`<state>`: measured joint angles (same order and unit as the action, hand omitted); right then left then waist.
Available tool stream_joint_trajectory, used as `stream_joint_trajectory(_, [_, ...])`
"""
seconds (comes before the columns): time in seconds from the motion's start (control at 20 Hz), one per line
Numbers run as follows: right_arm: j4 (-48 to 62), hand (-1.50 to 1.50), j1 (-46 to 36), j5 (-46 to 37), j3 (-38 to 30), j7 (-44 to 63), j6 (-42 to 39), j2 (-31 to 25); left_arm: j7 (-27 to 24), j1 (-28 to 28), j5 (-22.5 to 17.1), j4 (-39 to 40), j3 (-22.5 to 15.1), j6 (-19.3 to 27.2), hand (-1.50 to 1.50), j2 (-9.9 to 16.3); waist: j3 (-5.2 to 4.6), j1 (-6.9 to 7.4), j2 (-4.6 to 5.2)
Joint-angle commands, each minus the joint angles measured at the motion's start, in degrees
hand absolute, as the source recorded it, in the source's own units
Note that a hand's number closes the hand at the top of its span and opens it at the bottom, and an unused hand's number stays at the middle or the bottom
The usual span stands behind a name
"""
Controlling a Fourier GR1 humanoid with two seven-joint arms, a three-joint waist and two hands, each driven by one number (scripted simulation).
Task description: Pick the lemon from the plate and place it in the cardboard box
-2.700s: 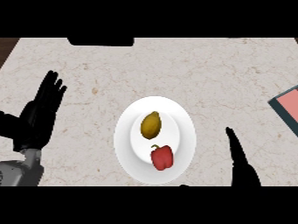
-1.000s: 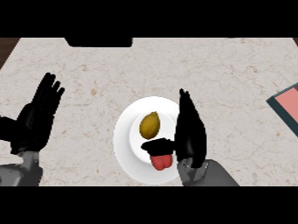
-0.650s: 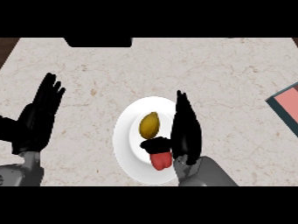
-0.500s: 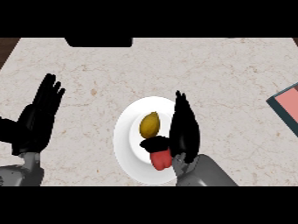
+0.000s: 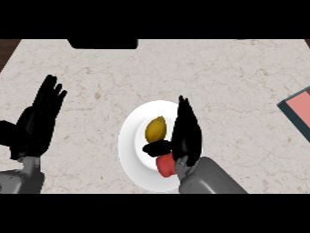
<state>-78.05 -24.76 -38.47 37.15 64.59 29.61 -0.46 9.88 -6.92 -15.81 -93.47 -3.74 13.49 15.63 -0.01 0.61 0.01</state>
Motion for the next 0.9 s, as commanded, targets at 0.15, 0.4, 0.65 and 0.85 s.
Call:
stream_joint_trajectory(0.15, [3.34, -1.50, -4.20, 2.83, 4.03, 10.52, 6.20, 0.44, -2.65, 1.84, 0.79, 1.44, 0.57, -1.32, 0.00, -1.46, -0.02, 0.11, 0.01])
stream_joint_trajectory(0.4, [8.21, -1.50, -2.48, 5.70, 5.28, 5.77, 9.35, 0.44, -1.48, 1.34, 1.45, 0.22, 1.16, -1.67, 0.00, -1.20, 0.00, 0.17, 0.04])
stream_joint_trajectory(0.65, [12.71, -1.50, -6.09, 9.29, 3.30, 2.71, 8.65, 0.44, -3.56, 0.95, 2.30, 3.61, 1.52, -2.59, 0.00, -2.86, 0.00, 0.11, 0.12])
stream_joint_trajectory(0.85, [9.24, -1.50, -6.04, 7.41, 0.79, 3.92, 4.47, 0.44, 1.04, 3.32, 3.53, -3.25, 0.73, -1.11, 0.00, -2.70, 0.01, -0.23, -0.08])
